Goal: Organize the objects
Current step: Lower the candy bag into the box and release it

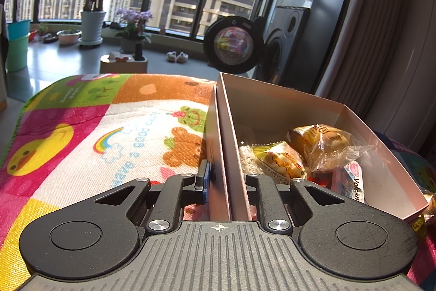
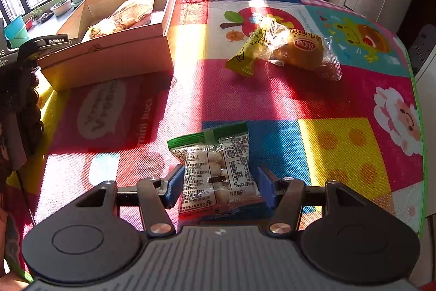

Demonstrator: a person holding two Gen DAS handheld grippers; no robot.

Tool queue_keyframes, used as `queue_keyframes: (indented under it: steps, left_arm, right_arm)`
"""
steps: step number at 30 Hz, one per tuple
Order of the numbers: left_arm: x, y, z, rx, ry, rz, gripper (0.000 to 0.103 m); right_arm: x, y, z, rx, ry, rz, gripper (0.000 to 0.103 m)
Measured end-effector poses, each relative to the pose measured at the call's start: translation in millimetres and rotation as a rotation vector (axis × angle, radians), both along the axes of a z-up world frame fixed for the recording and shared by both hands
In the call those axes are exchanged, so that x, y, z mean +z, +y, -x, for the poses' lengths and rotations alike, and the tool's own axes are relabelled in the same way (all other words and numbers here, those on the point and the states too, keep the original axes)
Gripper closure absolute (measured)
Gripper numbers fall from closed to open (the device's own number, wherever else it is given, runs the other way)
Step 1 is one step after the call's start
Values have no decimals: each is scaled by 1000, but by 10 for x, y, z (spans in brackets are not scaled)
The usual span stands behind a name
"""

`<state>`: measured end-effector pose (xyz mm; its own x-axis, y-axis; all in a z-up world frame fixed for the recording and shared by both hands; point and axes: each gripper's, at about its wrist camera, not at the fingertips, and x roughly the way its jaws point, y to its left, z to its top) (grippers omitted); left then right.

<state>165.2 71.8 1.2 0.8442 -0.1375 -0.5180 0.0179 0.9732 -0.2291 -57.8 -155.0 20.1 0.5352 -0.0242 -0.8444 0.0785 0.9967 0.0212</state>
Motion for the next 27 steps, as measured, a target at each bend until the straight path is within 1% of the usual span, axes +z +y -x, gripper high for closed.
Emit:
queue_keyframes:
  steps: [4, 7, 11, 12, 13, 14, 17, 19, 21, 23, 24, 25, 27]
  left_arm:
    - [0, 1, 0, 0, 0, 0, 86]
    - [0, 1, 0, 0, 0, 0, 86]
    - [-2, -2, -1, 0, 0, 2, 86]
    - [-3, 0, -2, 0, 0, 2, 86]
    - [-4, -6, -1, -1, 1, 2, 86]
    - [-4, -6, -1, -1, 1, 2, 86]
    - [-5, -5, 0, 0, 0, 4, 86]
    - [-4, -5, 0, -1, 1, 4, 86]
    - [-6, -14, 1, -1, 1, 3, 86]
    - [-9, -16, 2, -1, 1, 3, 86]
    - [-8, -12, 1, -1, 1, 4, 86]
    - [-8, -12, 1, -1, 1, 4, 86]
    - [-9, -20, 2, -1, 1, 4, 86]
  right_arm:
    - [-25, 72, 43, 19, -22, 37, 45]
    - [49, 101, 64, 46, -24, 19, 50]
    - [247, 192, 115, 86, -62, 22, 53]
    - [303, 222, 127, 96, -69, 21, 56]
    - [357, 251, 134, 108, -76, 17, 64]
    - [412, 275, 133, 117, -79, 10, 67]
    - [608, 345, 122, 143, -112, -3, 68]
    - [763, 403, 113, 168, -165, 45, 68]
    - [856, 390, 121, 163, -203, 81, 68]
    - [865, 325, 129, 139, -209, 84, 65]
    - [836, 286, 128, 125, -199, 84, 56]
    - [786, 260, 128, 112, -186, 88, 40]
    - [649, 235, 124, 104, -151, 90, 24]
